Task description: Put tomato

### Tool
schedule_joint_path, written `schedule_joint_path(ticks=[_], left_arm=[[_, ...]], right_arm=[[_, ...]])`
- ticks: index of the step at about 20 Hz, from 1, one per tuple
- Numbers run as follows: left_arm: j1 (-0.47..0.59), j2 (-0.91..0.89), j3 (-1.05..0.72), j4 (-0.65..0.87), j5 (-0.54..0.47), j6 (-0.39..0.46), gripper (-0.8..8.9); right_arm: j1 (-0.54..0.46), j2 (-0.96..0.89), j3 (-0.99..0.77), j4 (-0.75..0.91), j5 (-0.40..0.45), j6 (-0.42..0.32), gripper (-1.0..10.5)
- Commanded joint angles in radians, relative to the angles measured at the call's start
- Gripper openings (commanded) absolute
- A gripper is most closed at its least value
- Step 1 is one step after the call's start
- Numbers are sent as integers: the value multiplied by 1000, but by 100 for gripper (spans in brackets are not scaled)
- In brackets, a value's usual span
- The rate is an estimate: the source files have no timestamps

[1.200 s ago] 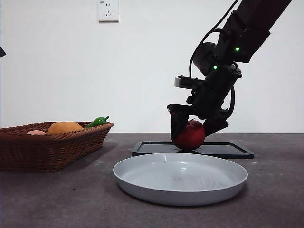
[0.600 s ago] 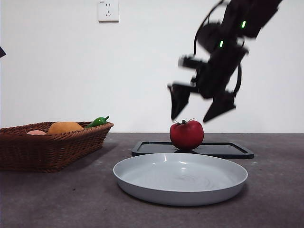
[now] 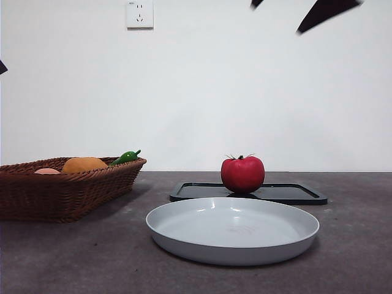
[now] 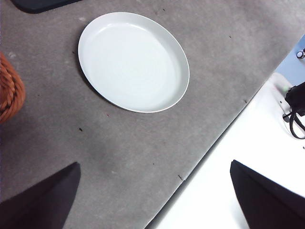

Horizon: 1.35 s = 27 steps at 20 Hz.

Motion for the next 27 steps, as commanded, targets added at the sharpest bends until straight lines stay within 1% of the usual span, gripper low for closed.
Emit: schedule_joint_path(ticks=[1,2,6,9,11,13,16,17,18,19,20,21,22,23,24,27], left_arm=[[-4,5,15,4,5,9,495],[-4,5,15,4,5,9,495],[-4,5,15,6,5,9,496],[-4,5,15,6,5,9,495],[-4,5,15,6,5,9,496],[-4,5,15,6,5,9,496],[-4,5,15,6,5,9,495],[-4,5,15,6,5,9,495],[-4,5,15,6,5,9,494],[-4,5,15,6,5,9,468],[-4,5,15,5,5,9,398],[-4,5,15,5,5,9,280],[-4,5,15,5,5,9,170],[-4,5,15,6,5,9,73],[-4,5,15,6,5,9,9],[-4,5,15,6,5,9,9]], right_arm=[[4,-90,-26,-41,0,-13,564],[4,-136,-53,-44,0,-13,564],[7,-367,-256,-53,-9,0,563],[8,-518,-437,-66,-64,17,562],[8,-598,-544,-66,-126,23,561],[8,-649,-615,-66,-181,26,534],[7,-687,-653,-66,-183,26,534],[7,-687,-653,-64,-184,26,510],[7,-686,-653,-63,-183,26,447],[7,-685,-653,-61,-183,26,334],[7,-684,-653,-61,-183,26,215],[7,-684,-653,-61,-183,25,73],[7,-684,-653,-60,-183,25,1],[7,-684,-653,-60,-183,25,6],[7,-684,-653,-61,-183,25,6],[7,-684,-653,-58,-183,26,6]])
